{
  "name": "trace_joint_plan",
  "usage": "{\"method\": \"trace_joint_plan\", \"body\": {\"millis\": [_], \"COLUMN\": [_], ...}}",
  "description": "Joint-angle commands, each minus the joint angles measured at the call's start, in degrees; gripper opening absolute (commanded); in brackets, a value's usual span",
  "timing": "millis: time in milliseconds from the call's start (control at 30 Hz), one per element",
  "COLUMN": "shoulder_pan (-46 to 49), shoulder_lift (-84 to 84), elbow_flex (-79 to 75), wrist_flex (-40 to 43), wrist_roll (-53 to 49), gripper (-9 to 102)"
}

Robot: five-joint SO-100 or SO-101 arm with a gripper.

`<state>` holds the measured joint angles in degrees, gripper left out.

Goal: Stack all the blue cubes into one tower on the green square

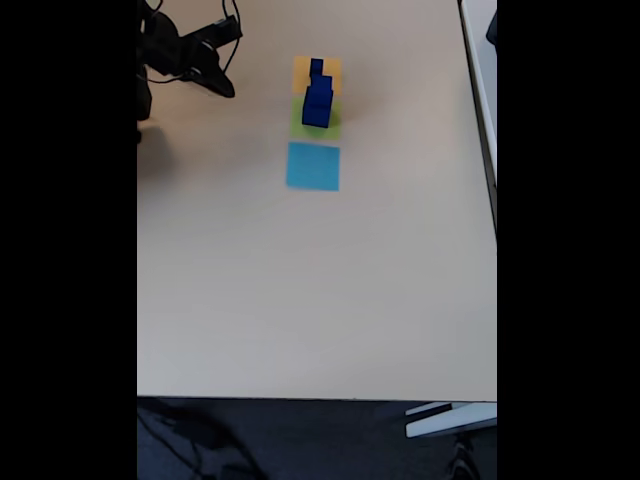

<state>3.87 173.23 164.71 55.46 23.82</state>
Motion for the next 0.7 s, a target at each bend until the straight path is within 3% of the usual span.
{"method": "trace_joint_plan", "body": {"millis": [0, 267, 400, 667], "shoulder_pan": [0.44, 1.14, 2.9, 3.52], "shoulder_lift": [1.23, 7.21, 20.13, 20.48], "elbow_flex": [0.26, 8.17, 16.0, 16.17], "wrist_flex": [-0.18, 2.02, 4.92, 5.36], "wrist_roll": [-3.52, -7.65, -11.25, -14.06], "gripper": [0, 0, 0, 0]}}
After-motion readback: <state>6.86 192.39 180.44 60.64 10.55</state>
